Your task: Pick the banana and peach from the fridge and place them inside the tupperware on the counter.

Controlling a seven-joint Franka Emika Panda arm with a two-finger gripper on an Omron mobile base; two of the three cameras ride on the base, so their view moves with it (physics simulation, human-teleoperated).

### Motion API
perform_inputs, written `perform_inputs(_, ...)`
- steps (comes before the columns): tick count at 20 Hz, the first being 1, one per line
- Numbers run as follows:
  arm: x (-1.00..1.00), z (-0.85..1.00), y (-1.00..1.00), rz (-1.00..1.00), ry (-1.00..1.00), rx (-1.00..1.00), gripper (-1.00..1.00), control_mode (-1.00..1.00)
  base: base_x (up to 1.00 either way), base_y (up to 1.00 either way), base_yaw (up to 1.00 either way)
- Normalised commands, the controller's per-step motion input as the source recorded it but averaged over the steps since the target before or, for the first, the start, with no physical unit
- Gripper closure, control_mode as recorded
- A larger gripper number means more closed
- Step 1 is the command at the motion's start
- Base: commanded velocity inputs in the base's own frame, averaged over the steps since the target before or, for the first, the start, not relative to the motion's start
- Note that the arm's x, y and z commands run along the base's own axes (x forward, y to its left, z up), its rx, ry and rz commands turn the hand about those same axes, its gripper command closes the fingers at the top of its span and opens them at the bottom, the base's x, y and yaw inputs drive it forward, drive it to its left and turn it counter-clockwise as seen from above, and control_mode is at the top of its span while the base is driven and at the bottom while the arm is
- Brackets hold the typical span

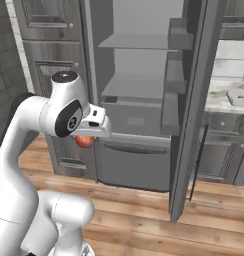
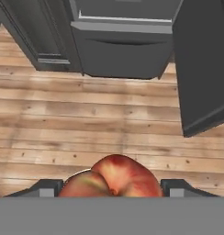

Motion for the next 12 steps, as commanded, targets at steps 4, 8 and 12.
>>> perform_inputs(4, 0.00, 0.00, 0.00, 0.00, 0.00, 0.00, 1.00, 1.00, -0.90, -0.01, 0.00)
perform_inputs(8, 0.00, 0.00, 0.00, 0.00, 0.00, 0.00, 1.00, 1.00, -0.63, -0.23, 0.00)
perform_inputs(12, 0.00, 0.00, 0.00, 0.00, 0.00, 0.00, 1.00, 1.00, -0.23, -0.66, 0.00)
